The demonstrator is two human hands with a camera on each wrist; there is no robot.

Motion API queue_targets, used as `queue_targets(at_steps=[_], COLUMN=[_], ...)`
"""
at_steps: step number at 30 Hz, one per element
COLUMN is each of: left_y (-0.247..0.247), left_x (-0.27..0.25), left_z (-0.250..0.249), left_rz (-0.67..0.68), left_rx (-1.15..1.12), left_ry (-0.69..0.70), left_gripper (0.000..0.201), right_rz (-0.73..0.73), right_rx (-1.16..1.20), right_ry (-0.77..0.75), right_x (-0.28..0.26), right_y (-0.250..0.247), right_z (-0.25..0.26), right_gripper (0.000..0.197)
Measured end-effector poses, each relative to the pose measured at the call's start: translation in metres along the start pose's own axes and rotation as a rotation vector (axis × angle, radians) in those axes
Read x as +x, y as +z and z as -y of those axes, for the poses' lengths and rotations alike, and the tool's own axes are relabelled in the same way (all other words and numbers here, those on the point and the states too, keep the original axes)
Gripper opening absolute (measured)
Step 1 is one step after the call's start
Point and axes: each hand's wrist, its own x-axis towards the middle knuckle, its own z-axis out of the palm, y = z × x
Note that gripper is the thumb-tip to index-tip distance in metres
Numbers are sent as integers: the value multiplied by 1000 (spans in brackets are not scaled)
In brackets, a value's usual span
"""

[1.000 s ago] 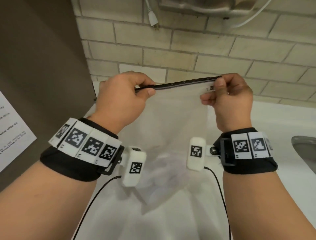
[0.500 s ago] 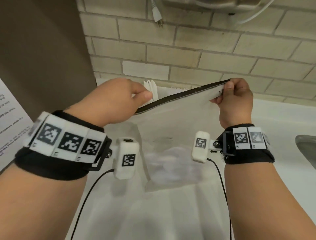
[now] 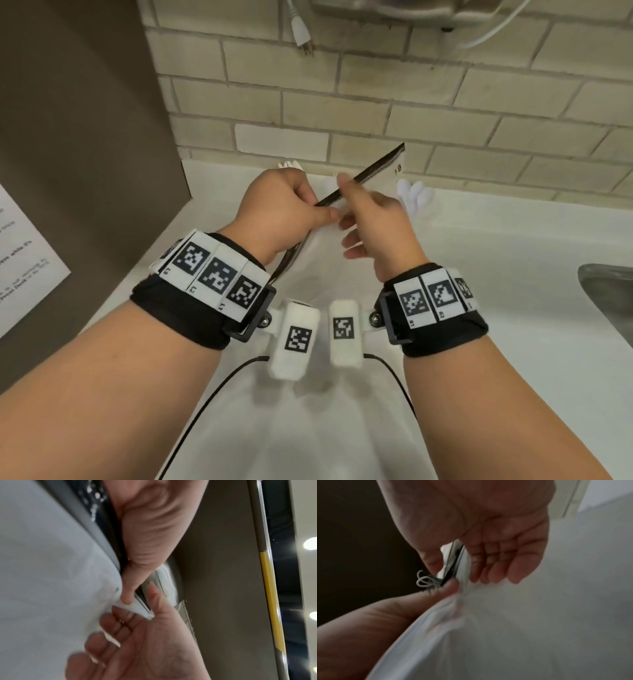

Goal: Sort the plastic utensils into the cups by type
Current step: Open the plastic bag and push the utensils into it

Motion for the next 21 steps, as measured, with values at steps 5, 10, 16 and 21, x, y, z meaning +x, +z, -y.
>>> queue_targets(at_steps=[5,10,16,21], left_y=[-4,-9,-17,-13], left_x=[-5,0,2,-5], left_z=[4,13,17,25], left_rz=[90,42,81,182], left_rx=[-395,-584,-847,-64], left_ry=[-209,-407,-600,-390], left_gripper=[42,25,22,18], right_rz=[94,90,58,214], right_rx=[246,728,763,626], right_ry=[-19,192,136,-47], right_x=[-1,3,-5,1], right_y=[4,0,-16,-17], right_z=[-2,3,14,6], right_gripper=[25,22,26,75])
